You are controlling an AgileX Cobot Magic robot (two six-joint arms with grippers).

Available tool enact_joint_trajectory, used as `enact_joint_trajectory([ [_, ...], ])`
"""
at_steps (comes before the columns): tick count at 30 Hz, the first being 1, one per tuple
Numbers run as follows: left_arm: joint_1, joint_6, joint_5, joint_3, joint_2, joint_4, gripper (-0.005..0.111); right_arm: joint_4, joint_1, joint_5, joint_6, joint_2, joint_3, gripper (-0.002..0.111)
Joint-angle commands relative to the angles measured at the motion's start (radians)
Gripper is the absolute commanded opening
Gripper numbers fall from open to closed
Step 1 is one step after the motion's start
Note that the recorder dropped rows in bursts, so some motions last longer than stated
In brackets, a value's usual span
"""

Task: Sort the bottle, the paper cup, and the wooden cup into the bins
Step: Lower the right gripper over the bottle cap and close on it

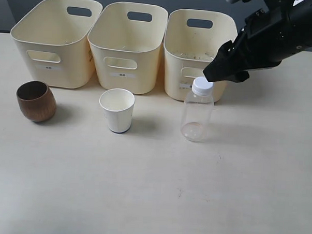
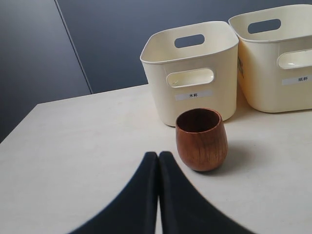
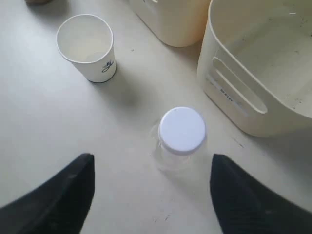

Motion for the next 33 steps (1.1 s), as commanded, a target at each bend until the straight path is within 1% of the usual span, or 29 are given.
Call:
enact_joint_trajectory([
  [1,-0.004,-0.001,-0.007,-0.005,0.005,-0.002,0.000,-0.001,0.002,-0.017,0.002,0.042,-0.007,0.069],
  [9,-0.004,-0.001,-0.007,-0.005,0.005,-0.002,0.000,-0.001,0.002,-0.090,0.002,0.104,-0.007,0.069],
  [19,-0.004,-0.001,-0.007,-0.005,0.005,-0.002,0.000,0.012,0.002,-0.138,-0.001,0.161,-0.007,0.069],
  [20,-0.004,-0.001,-0.007,-0.005,0.005,-0.002,0.000,0.015,0.002,-0.146,-0.004,0.163,-0.007,0.070],
  [24,-0.004,-0.001,-0.007,-0.005,0.005,-0.002,0.000,0.031,0.002,-0.169,-0.006,0.178,-0.007,0.078],
  [33,-0.004,-0.001,-0.007,-0.005,0.005,-0.002,0.000,0.061,0.002,-0.202,-0.015,0.205,-0.008,0.078],
])
